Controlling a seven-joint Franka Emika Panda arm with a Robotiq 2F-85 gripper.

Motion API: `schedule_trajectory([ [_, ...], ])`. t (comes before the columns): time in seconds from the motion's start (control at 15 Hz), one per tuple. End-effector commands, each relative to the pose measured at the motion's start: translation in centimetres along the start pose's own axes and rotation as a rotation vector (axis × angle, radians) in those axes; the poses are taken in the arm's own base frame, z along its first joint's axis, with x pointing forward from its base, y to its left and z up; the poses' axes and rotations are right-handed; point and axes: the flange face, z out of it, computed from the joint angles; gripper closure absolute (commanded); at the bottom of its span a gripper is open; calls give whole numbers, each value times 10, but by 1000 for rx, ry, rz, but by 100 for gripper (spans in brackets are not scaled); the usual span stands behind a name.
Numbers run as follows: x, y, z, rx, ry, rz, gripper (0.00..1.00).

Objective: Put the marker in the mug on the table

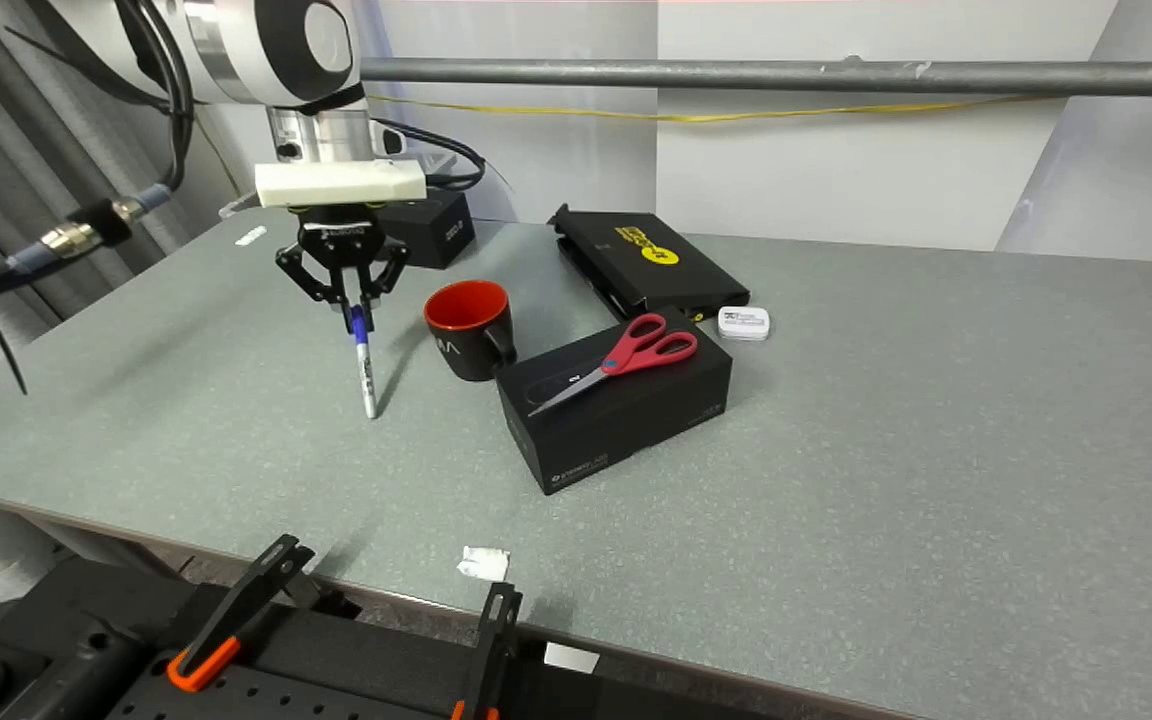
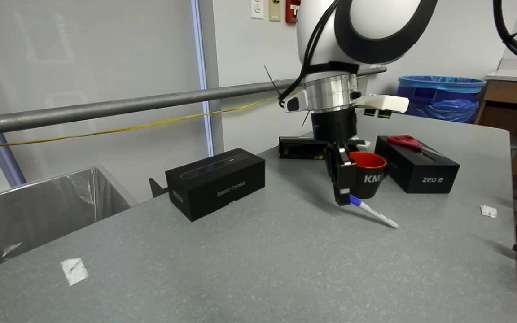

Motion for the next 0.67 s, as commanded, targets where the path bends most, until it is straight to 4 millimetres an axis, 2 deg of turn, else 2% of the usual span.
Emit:
schedule_trajectory([
  [0.0,17,6,1,-7,-33,-14,57],
  [0.47,26,8,2,-39,-38,-38,7],
  [0.53,27,9,2,-41,-38,-39,1],
  [0.6,27,9,2,-43,-38,-41,0],
])
